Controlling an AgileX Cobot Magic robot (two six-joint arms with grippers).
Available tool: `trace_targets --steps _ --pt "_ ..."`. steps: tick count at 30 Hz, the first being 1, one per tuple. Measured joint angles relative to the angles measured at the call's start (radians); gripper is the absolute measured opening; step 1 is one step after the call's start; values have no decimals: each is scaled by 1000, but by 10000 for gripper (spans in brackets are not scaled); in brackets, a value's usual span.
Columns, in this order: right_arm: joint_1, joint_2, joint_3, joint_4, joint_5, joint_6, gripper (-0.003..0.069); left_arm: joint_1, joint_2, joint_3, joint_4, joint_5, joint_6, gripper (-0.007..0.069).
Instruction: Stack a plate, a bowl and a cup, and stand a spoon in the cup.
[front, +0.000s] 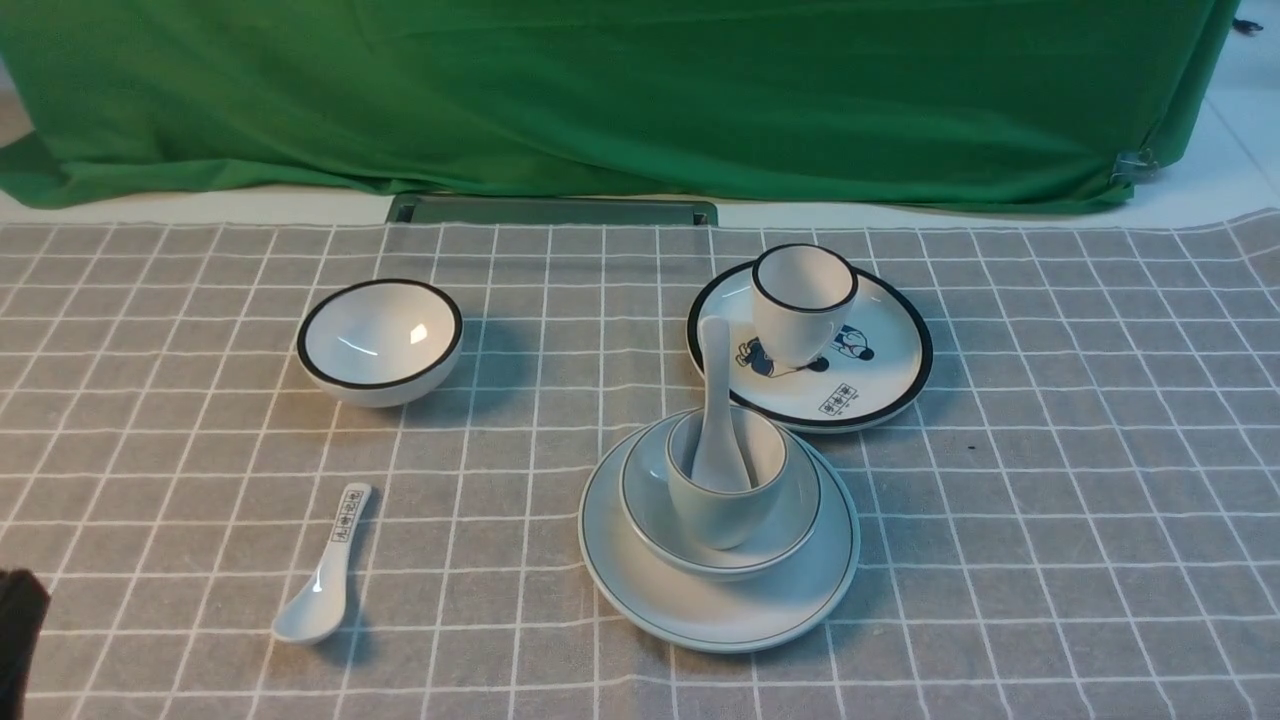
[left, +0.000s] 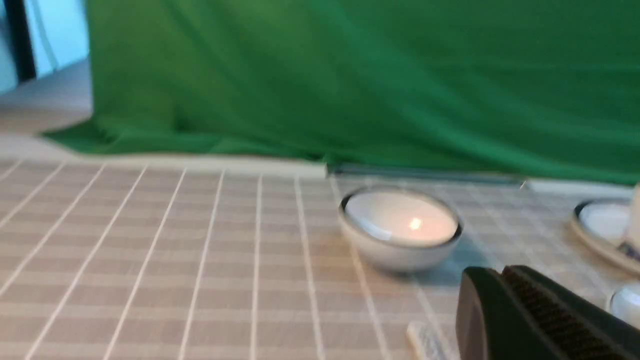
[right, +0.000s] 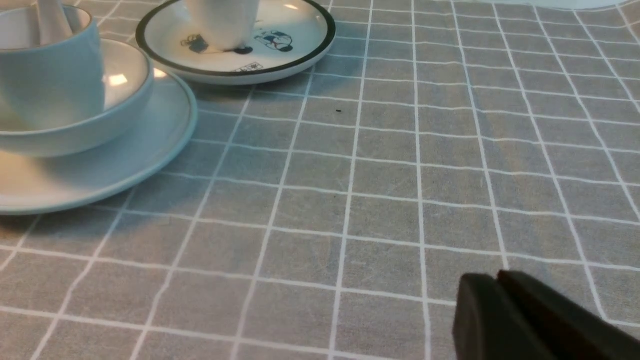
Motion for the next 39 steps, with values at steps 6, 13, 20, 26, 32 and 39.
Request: trace_targets --steps 6,13,20,26,32,39 --pt "0 -1 0 0 -1 0 69 60 -31 0 0 135 -1 11" --pt "0 -1 0 1 -1 0 69 61 -31 0 0 126 -2 11" --pt "0 -1 0 1 -1 0 74 61 -31 0 0 126 -2 11" --pt "0 -2 0 1 -1 0 87 61 -31 0 1 125 -2 11" --pt "0 -2 0 1 -1 0 97 61 -31 0 1 125 -2 11" --pt "0 -2 0 1 -1 0 115 61 -31 0 1 124 -1 11"
